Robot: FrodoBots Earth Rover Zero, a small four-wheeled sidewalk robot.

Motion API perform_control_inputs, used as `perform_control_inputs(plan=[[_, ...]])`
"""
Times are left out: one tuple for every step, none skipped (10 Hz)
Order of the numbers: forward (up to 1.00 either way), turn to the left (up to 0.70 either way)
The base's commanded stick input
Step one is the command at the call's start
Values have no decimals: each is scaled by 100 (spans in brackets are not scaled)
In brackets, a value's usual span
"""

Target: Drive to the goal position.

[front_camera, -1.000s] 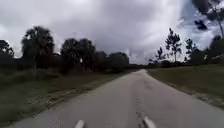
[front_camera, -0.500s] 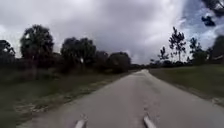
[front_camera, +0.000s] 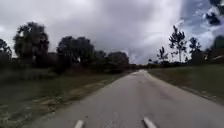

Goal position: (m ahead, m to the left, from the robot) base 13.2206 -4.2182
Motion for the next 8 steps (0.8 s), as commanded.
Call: perform_control_inputs(plan=[[85,0],[85,0],[85,0],[85,0],[85,0],[85,0],[85,0],[85,-27]])
